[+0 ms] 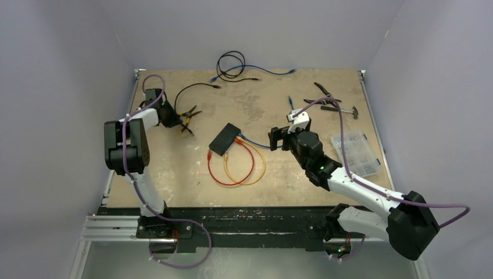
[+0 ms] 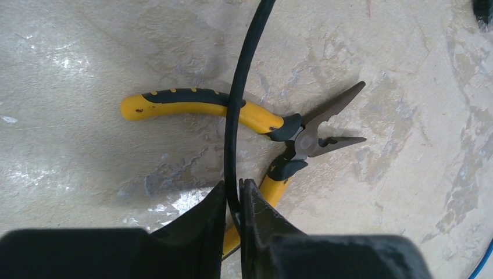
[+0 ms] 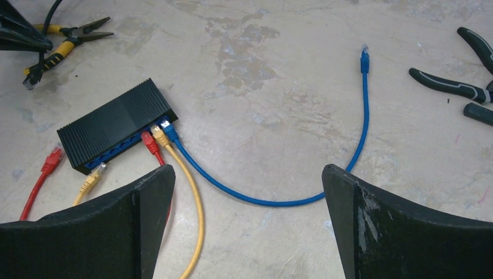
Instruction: Insert the plug into the switch port
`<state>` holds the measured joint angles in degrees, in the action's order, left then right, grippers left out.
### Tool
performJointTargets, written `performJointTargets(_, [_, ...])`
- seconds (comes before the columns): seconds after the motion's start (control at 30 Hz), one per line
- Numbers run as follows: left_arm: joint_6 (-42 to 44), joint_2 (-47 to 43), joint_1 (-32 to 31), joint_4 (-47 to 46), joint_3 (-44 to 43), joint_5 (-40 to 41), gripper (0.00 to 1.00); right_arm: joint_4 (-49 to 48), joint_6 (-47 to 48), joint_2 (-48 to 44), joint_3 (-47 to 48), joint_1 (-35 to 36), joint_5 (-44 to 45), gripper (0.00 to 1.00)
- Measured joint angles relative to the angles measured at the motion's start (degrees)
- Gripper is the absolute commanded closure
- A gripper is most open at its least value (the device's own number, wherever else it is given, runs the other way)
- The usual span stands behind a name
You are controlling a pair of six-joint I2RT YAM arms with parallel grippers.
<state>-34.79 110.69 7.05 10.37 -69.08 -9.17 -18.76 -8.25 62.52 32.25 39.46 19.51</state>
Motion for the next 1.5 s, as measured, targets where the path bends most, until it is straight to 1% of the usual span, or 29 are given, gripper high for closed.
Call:
performJointTargets(0.03, [0.07,0.00,0.02,0.00,0.00,-0.11,0.98,0.13,-0.20,-0.20,-0.17,0.00,0.24,0.02])
performJointTargets(0.1, [0.55,-0.04,0.02,0.09,0.02,-0.44,1.00,0.39,-0.61,-0.46,-0.42,0.00,0.57,0.02])
performJointTargets(0.33, [2.91,-2.80,0.00,1.38,0.09,-1.81,1.00,0.39,-0.90,-0.20,-0.48,0.00,0.52,0.01])
performJointTargets(0.57, [4.48,-10.05,-0.13,1.88,0.79,-5.01,1.00,0.35,-0.66,2.01,-0.13,0.00,0.17,0.01])
performJointTargets(0.73, [6.62,-15.45,-1.68,2.36,1.46,-6.21,1.00,0.33,-0.02,3.15,1.42,0.00,-0.13,0.01])
performJointTargets(0.83, [8.48,-17.88,-4.15,2.47,1.44,-7.15,1.00,0.13,0.70,3.15,2.34,0.00,-0.09,0.01])
performJointTargets(0.93, [10.56,-19.43,-8.04,2.51,1.44,-7.74,1.00,-0.04,1.44,3.15,3.13,0.00,0.11,0.01])
performJointTargets(1.03, [12.02,-19.89,-11.96,2.47,1.42,-9.01,1.00,-0.04,2.19,2.97,3.72,0.00,0.52,0.01])
performJointTargets(1.2, [14.53,-20.00,-16.46,2.49,1.09,-10.99,1.00,0.79,3.32,1.75,4.52,0.00,1.49,0.01])
performJointTargets(1.5, [23.67,-21.46,-28.22,2.56,-0.83,-11.30,1.00,2.08,4.28,-2.38,7.45,0.00,2.40,0.01])
